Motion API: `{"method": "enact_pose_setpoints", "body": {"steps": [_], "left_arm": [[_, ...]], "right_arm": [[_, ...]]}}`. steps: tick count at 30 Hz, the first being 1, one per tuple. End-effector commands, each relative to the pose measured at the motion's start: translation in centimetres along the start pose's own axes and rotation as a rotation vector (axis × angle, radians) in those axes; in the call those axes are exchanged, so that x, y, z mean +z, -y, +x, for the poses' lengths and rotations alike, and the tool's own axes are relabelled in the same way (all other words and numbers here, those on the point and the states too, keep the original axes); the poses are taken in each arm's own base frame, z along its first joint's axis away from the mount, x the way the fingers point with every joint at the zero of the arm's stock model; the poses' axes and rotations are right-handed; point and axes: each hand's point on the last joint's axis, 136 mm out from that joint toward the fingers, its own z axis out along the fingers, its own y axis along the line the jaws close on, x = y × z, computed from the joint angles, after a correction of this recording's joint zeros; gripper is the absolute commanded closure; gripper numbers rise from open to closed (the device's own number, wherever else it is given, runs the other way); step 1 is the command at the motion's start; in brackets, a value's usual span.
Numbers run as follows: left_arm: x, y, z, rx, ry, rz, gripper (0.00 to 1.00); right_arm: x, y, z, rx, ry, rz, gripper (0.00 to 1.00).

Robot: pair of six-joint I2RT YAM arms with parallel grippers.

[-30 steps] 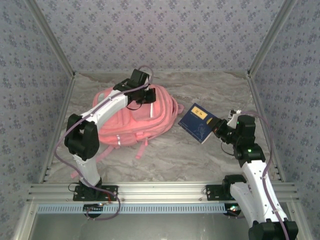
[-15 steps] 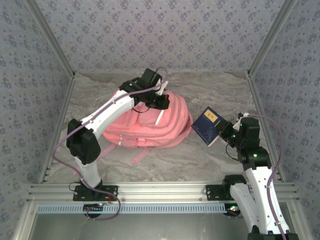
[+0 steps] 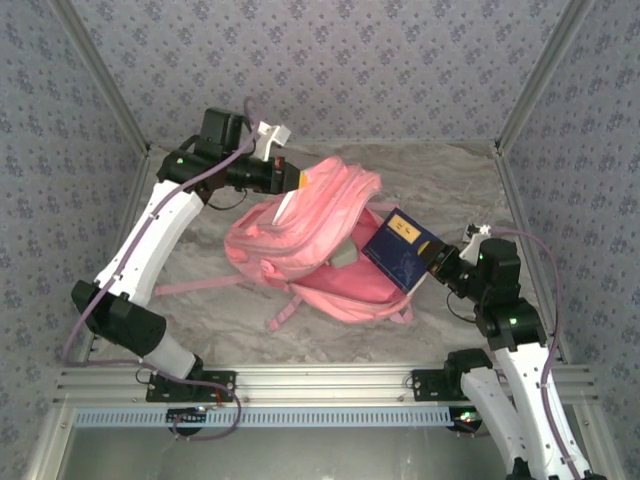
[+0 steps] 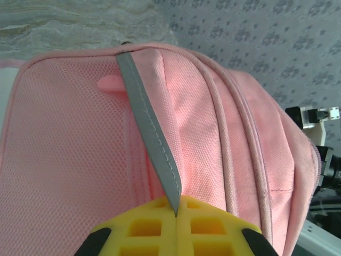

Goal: Pack the student bag

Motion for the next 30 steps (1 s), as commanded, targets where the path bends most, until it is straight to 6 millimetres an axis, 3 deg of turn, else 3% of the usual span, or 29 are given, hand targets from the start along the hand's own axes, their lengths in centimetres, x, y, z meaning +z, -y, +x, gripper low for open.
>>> {"method": "enact_pose_setpoints", "body": {"steps": [1,10,16,24,30], "left_arm": [[-2.7,6.0,-3.2,0.165,0.106,0.235,1.0],[-2.2,5.3,-4.3,0.139,0.099,0.277,1.0],[-2.2,5.6,-4.5,0.137,0.103,0.292,1.0],[-2.4,5.9,-4.7,0.135,0.108,0.307,1.0],[-2.4,6.1,-4.6,0.131,0.123,0.318,1.0]], "right_arm": [[-0.3,-5.0,-0.4,-0.01,-0.008,-0.21,1.0],[0.9,-8.8,1.3,-0.027,-0.124,-0.352,1.0],[3.4,-8.6,2.3,0.05,-0.172,-0.351,1.0],[8.7,-8.8,3.9,0.085,-0.206,-0.296,1.0],[13.4,-7.8,5.7,0.056,-0.18,-0.139,1.0]]}}
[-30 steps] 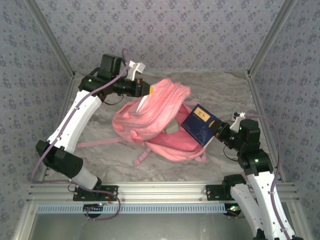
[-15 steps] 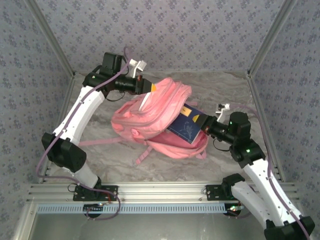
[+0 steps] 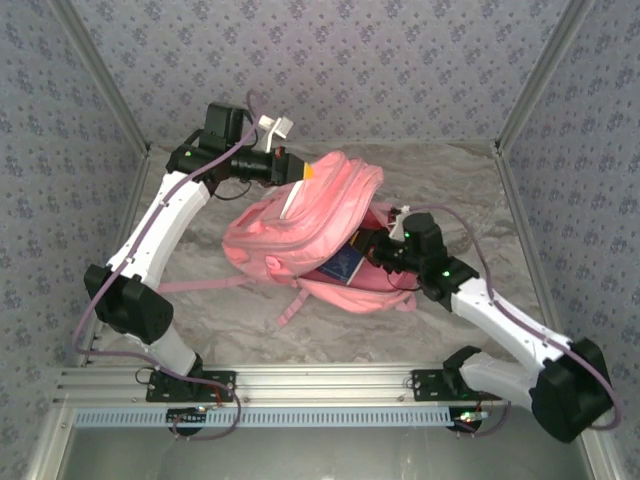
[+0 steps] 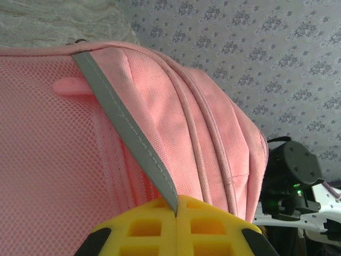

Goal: Pack the student bag

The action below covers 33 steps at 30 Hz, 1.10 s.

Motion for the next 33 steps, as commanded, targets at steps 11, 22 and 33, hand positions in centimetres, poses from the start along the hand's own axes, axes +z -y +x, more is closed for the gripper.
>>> {"method": "enact_pose_setpoints", "body": {"steps": [11,22,33], "left_arm": [[-3.2,6.9,-2.4,0.225,0.12,0.161,1.0],[-3.6,6.2,-3.6,0.187,0.145,0.181,1.0],[-4.2,5.4,-3.5,0.173,0.168,0.157,1.0]], "right_arm": [[11.4,-2.1,-1.4,-0.077,0.089,0.177,0.91],[11.2,-7.1,-2.0,-0.254,0.029,-0.079,0.1],[4.3,-4.0,-4.4,-0.24,0.092,-0.103,0.04]]}}
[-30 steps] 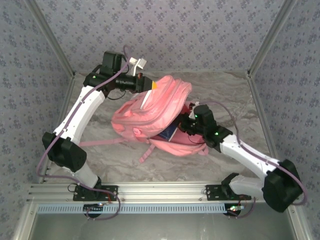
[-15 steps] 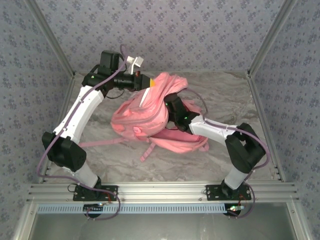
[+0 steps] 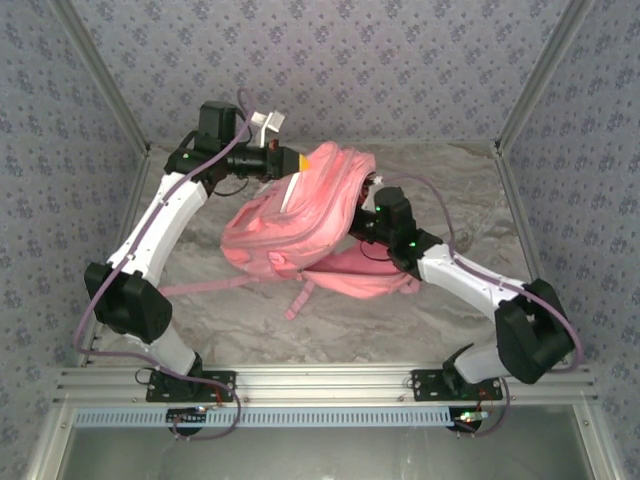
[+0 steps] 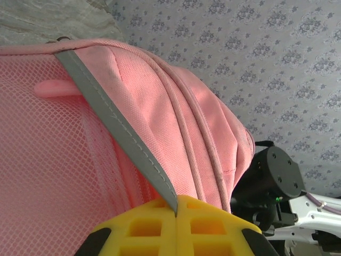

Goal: Pack the student bag

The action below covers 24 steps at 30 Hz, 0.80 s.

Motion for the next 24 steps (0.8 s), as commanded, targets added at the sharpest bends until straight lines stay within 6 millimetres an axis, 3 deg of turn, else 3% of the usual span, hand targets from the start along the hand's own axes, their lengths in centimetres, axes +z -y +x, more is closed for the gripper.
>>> {"method": "enact_pose_setpoints", "body": {"steps": [1,7,10,14,19,24], "left_arm": [[-3.3,6.5,-1.8,0.216,0.102,0.113,1.0],[-2.3,4.5,-1.0,0.181,0.099,0.031,1.0],[-0.3,2.6,0.5,0.176,0.056,-0.064,1.0],[3.1,0.6,2.7,0.159,-0.022,-0.123,1.0],[7.4,-3.1,5.5,0.094,-0.111,-0.216,1.0],[10.9,-6.0,8.4,0.036,-0.175,-0.273,1.0]], "right_arm": [[-2.1,0.2,0.0,-0.046,-0.001,-0.006,0.05],[-8.5,4.5,-0.8,-0.093,0.135,0.239,0.09],[-13.5,8.6,-1.2,-0.067,0.255,0.455,0.14],[-18.6,11.2,-1.4,-0.048,0.373,0.539,0.28],[-20.8,11.8,-0.6,-0.075,0.367,0.581,0.34],[-20.3,10.6,-0.6,-0.16,0.333,0.536,0.37]]}}
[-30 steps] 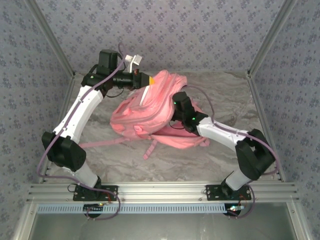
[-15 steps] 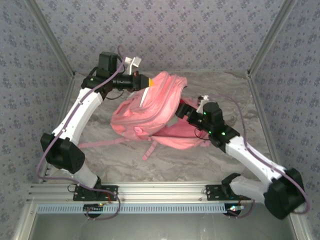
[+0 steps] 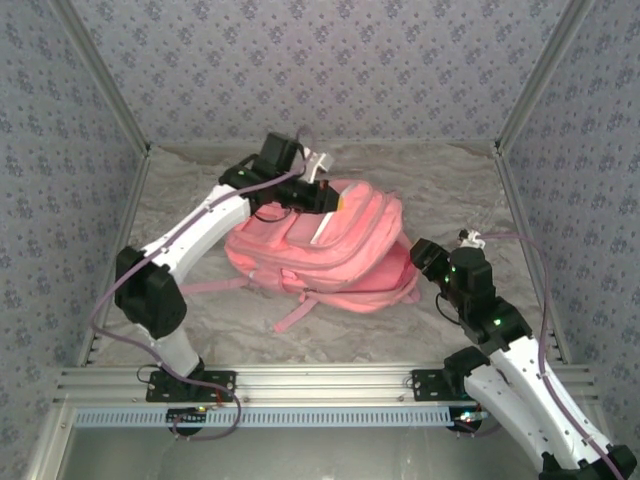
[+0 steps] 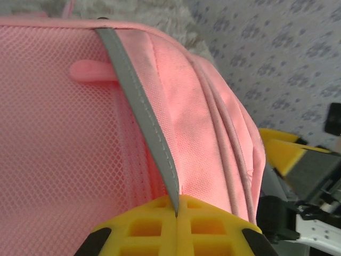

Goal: Pack the student bag

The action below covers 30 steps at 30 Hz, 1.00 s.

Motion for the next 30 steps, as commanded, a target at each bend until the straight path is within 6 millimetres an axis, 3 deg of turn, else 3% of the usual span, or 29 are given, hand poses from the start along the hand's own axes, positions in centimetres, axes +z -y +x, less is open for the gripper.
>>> {"method": "enact_pose_setpoints", "body": {"steps": [1,7,14,18,23,25,30], "left_arm": [[2.5,-1.9,0.3,-0.022,0.006,-0.065,1.0],[5.2,-3.6,0.7,-0.038,-0.006,-0.155,1.0],[4.0,-7.2,-2.2,-0.126,0.121,-0.248,1.0],[3.7,-8.4,-3.7,-0.186,0.161,-0.217,1.0],[4.6,-8.4,-3.6,-0.209,0.133,-0.177,1.0],[4.9,-8.6,-3.5,-0.231,0.13,-0.154,1.0],[4.8,-9.0,-3.4,-0.302,0.146,-0.101,1.0]], "right_arm": [[0.0,-0.4,0.3,-0.09,-0.026,-0.012,0.38],[0.1,-3.6,0.5,-0.191,-0.071,-0.092,0.42],[-0.2,-8.1,3.2,-0.367,-0.161,-0.21,0.45],[0.0,-10.1,5.8,-0.451,-0.208,-0.275,0.47],[0.5,-12.0,11.3,-0.583,-0.324,-0.332,0.58],[1.2,-12.0,13.3,-0.643,-0.377,-0.278,0.58],[3.0,-11.1,16.2,-0.72,-0.479,-0.083,0.57]]}}
